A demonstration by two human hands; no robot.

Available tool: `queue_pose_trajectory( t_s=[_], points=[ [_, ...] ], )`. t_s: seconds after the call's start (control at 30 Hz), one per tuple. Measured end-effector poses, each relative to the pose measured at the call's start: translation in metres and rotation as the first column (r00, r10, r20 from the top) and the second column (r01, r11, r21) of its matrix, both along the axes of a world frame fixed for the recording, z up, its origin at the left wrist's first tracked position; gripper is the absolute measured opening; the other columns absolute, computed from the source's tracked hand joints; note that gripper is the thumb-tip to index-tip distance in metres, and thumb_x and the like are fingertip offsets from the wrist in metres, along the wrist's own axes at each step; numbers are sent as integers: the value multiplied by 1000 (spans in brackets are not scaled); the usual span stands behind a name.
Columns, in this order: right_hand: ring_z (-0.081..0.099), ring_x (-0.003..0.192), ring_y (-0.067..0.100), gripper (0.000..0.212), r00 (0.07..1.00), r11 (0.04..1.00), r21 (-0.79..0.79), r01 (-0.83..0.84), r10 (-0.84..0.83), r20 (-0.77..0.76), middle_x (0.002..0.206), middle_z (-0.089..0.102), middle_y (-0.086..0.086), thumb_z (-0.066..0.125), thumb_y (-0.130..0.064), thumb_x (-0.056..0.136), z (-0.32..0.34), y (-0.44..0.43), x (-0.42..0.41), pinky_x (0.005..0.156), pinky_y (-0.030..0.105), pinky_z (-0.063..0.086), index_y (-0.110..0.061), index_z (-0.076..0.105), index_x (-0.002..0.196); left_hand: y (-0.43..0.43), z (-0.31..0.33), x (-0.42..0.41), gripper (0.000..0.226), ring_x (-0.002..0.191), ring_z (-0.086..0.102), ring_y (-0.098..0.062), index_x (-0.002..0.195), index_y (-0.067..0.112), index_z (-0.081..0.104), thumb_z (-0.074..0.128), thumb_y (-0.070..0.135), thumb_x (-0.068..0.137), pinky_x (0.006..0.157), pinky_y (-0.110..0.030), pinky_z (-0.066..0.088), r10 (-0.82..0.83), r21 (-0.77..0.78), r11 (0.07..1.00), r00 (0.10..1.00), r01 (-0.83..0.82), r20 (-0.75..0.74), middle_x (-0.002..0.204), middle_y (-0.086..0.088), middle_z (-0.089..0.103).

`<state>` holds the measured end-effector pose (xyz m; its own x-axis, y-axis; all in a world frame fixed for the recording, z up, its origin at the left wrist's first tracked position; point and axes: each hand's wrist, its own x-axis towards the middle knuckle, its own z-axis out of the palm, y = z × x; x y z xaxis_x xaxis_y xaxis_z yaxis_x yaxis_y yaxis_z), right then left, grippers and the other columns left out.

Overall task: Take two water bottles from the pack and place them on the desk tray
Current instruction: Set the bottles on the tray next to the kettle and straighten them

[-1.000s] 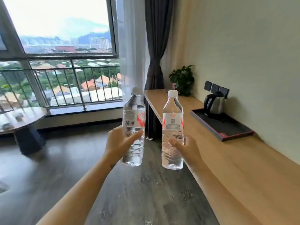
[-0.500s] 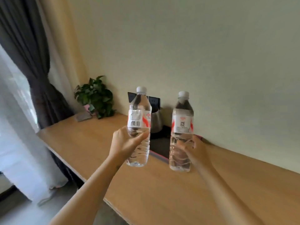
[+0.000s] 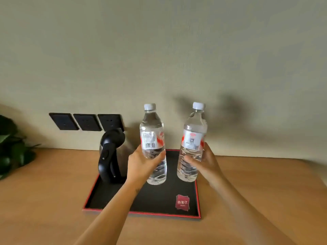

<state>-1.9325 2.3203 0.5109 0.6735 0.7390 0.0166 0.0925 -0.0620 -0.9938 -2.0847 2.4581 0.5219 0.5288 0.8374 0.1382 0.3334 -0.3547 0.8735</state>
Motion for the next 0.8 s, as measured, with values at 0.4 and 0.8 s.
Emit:
queue_pose_trajectory(
  t_s=[0.4,0.8],
  points=[
    [67,96,11,67,971,970,-73,233,-236,-40,104,68,-5,84,-6,51,-77,68,37,81,31,55,-37,52,100,51,-82,82,53,79,63,-10,95,20,56,84,36,53,66,-21,50,-152,-95,984,988,148,-36,88,3,66],
    [56,113,26,78,992,988,-123,91,-101,-80,130,50,23,72,17,61,-107,77,61,95,37,50,0,34,127,58,-120,101,69,94,61,8,106,37,50,86,41,47,74,-10,50,-89,-312,938,976,149,199,104,12,64]
  ],
)
